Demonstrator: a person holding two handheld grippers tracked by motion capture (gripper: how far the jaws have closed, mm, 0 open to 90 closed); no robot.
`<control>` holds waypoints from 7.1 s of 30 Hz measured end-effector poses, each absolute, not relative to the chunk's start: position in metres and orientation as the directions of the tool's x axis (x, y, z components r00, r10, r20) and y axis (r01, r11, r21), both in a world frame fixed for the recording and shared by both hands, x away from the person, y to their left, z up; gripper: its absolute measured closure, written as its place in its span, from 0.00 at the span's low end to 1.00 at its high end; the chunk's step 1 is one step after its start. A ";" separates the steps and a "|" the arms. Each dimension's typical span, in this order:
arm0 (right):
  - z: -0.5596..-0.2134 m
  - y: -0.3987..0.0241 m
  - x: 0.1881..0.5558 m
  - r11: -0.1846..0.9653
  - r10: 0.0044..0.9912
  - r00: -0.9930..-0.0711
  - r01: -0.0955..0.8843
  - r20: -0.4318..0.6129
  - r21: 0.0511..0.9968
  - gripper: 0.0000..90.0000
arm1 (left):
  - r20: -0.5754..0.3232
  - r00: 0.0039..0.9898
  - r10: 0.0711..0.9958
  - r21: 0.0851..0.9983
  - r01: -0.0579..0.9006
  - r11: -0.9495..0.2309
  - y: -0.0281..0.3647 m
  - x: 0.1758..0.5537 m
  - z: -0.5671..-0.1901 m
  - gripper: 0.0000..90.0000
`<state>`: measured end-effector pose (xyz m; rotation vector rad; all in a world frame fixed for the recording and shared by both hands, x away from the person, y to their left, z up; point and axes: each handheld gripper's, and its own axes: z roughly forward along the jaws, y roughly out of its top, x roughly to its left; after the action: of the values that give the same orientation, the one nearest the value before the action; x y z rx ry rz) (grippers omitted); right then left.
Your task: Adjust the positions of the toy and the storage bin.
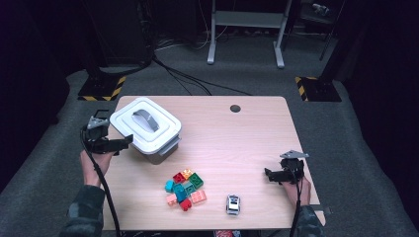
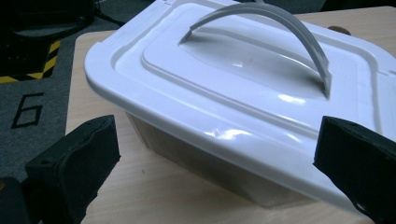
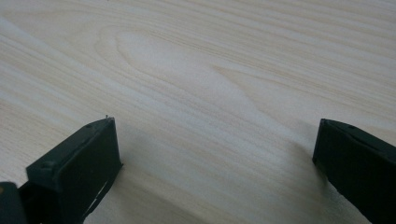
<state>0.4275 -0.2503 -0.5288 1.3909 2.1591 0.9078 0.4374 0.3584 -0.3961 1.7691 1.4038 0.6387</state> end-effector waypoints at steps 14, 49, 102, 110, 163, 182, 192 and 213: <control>-0.529 -0.251 0.428 0.286 0.911 -0.412 0.638 0.003 0.715 0.01 | -0.106 0.246 0.963 0.771 0.632 -0.076 0.352 0.469 -0.416 0.02; -0.529 -0.251 0.428 0.286 0.911 -0.412 0.638 0.003 0.715 0.01 | -0.089 0.287 0.954 0.817 0.569 -0.095 0.283 0.437 -0.420 0.07; -0.529 -0.251 0.428 0.282 0.909 -0.417 0.635 0.012 0.719 0.02 | -0.003 0.411 0.911 0.802 0.546 -0.244 0.184 0.453 -0.413 0.07; -0.529 -0.251 0.428 0.283 0.909 -0.416 0.635 0.010 0.719 0.02 | 0.006 0.436 0.900 0.803 0.534 -0.264 0.159 0.455 -0.412 0.06; -0.492 -0.246 0.430 0.219 0.923 -0.377 0.677 0.076 0.702 0.00 | -0.006 0.279 0.960 0.709 0.679 -0.193 0.333 0.431 -0.530 0.00; -0.386 -0.120 0.471 0.322 0.805 -0.589 0.536 0.072 0.781 0.00 | -0.001 0.292 0.956 0.728 0.656 -0.199 0.336 0.427 -0.532 0.00; -0.379 -0.049 0.493 0.394 0.743 -0.669 0.455 0.015 0.799 0.33 | 0.000 0.312 0.950 0.729 0.651 -0.214 0.335 0.427 -0.532 0.01; -0.381 -0.026 0.517 0.474 0.722 -0.692 0.485 -0.009 0.735 0.70 | 0.000 0.313 0.950 0.730 0.649 -0.214 0.335 0.427 -0.532 0.01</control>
<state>0.5173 -0.0264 -0.3812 1.0217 2.4070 1.0493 0.4274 0.3351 -0.5323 1.9515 1.4121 0.6121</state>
